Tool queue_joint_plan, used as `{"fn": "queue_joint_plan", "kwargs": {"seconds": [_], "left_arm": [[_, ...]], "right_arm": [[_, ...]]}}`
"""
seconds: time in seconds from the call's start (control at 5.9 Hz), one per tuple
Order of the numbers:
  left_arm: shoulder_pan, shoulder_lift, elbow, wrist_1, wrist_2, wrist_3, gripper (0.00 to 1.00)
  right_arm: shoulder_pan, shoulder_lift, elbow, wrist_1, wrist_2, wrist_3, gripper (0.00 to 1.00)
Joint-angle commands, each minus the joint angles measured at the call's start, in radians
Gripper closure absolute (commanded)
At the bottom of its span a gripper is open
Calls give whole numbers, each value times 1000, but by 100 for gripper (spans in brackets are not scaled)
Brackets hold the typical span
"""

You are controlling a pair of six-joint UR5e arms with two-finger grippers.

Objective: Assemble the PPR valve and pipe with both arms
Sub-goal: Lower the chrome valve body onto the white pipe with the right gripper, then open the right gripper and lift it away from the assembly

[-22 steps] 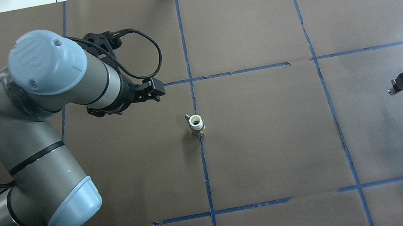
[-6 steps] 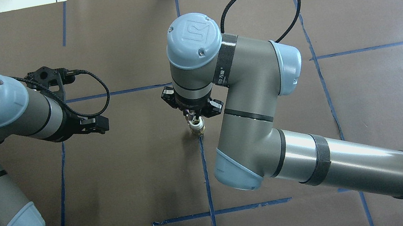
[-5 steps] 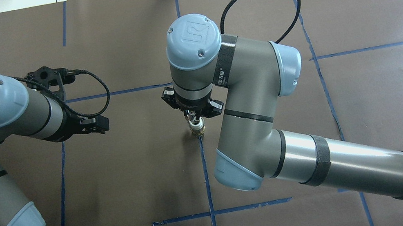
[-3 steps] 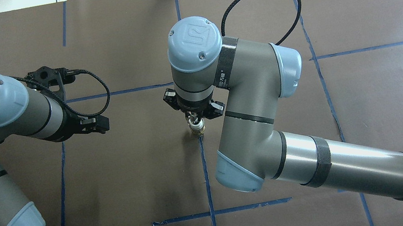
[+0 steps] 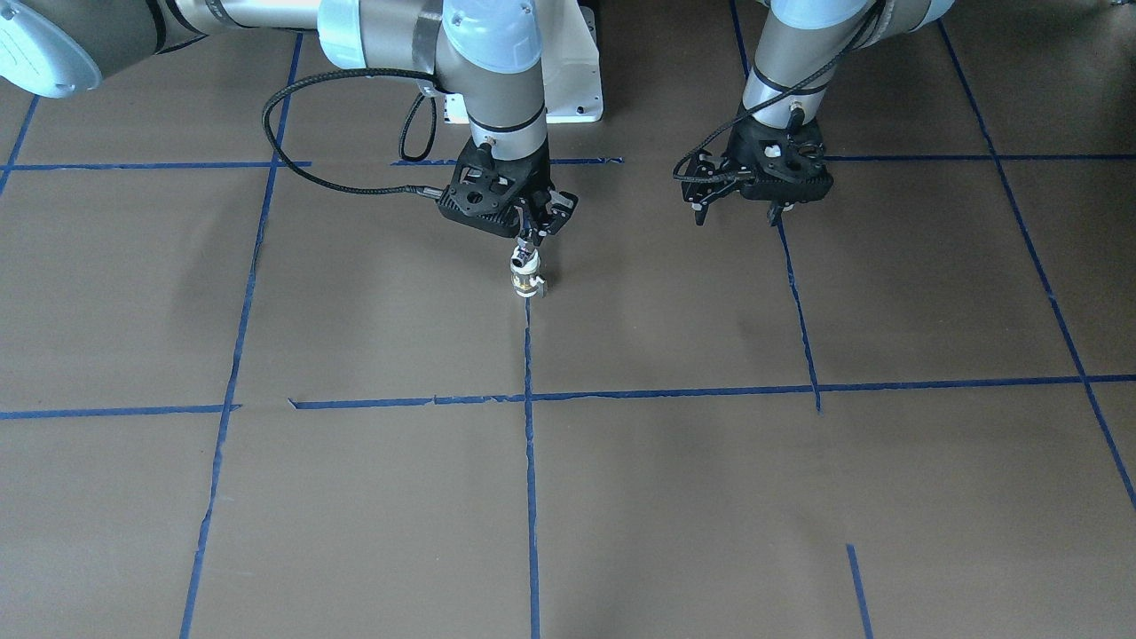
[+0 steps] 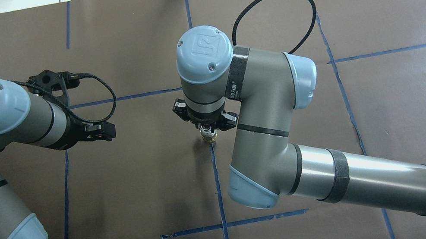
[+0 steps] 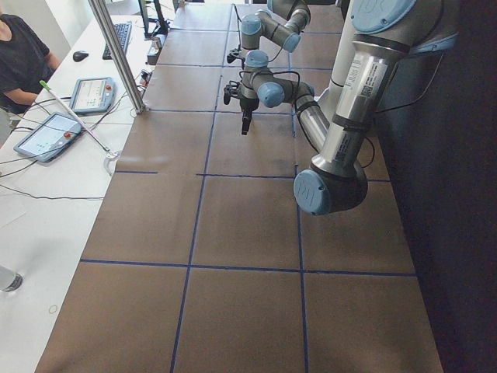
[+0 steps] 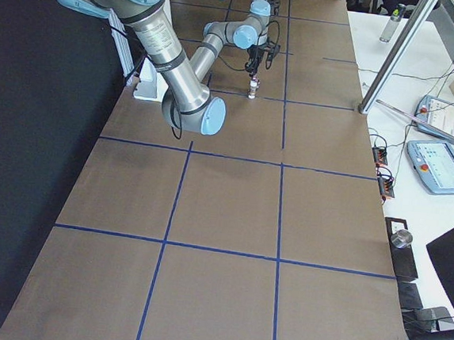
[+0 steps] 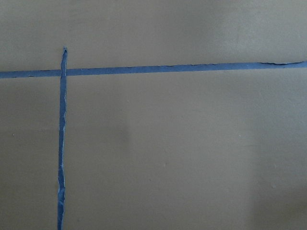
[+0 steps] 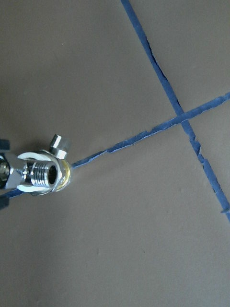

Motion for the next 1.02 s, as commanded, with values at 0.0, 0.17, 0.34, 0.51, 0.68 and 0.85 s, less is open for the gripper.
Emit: {"fn": "queue_joint_plan", "kwargs": {"seconds": [0.0,0.17,0.34,0.51,0.68,0.85], "left_arm": [[0,0,0,0,0,-10,0],[-1,1,0,0,0,-10,0],[-5,1,0,-6,0,-9,0],[-11,7,0,-25,-29,-1,0],[-29,9,3,-25,-38,22,0],[-64,35,3,-25,-90,75,0]], "right_arm": [[-2,3,6,-2,2,-3,13],[3,3,24,-4,4,-3,0],[29,-24,114,-51,14,-9,0],[71,-120,241,-57,28,-29,0],[126,-230,344,-56,66,-113,0],[183,-335,421,-50,79,-229,0]]}}
